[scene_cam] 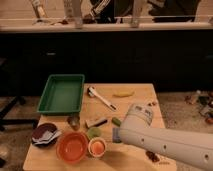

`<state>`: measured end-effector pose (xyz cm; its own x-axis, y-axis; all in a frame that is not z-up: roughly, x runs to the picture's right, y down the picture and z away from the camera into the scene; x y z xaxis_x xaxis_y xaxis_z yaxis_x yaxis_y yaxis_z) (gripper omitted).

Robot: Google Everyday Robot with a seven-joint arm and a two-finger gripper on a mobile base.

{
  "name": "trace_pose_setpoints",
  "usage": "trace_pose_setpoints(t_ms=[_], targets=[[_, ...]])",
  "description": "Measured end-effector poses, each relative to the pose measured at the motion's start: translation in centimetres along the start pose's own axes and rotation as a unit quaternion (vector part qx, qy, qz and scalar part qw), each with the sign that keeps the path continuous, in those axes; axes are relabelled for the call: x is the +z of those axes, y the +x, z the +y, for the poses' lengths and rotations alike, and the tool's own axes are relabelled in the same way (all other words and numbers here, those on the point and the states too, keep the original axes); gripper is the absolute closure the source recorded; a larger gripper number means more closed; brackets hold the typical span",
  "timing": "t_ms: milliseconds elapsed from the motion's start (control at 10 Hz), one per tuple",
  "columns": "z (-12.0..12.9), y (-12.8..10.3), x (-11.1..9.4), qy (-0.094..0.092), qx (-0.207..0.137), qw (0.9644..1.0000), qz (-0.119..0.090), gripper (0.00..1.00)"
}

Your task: Place sponge in table surface

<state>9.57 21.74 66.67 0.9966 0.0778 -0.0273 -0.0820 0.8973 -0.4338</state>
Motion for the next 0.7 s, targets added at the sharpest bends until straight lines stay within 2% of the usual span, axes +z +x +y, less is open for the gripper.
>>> trace_pose_setpoints(t_ms=[200,300,500,600,700], targets=[[-0.2,-0.1,0.6,-0.008,-0.001,1.0000,-0.001,1.00],[-0.4,0.2,1.8,-0.020,0.001,0.9998,-0.005,1.00],[-0.5,0.4,2.3,-0.025,0.004,0.9997,-0.005,1.00],[-1.0,0.5,4.3,-0.042,0.005,0.9991,-0.011,1.00],[-1.0,0.6,4.6,-0.043,0.009,0.9988,-0.022,1.00]])
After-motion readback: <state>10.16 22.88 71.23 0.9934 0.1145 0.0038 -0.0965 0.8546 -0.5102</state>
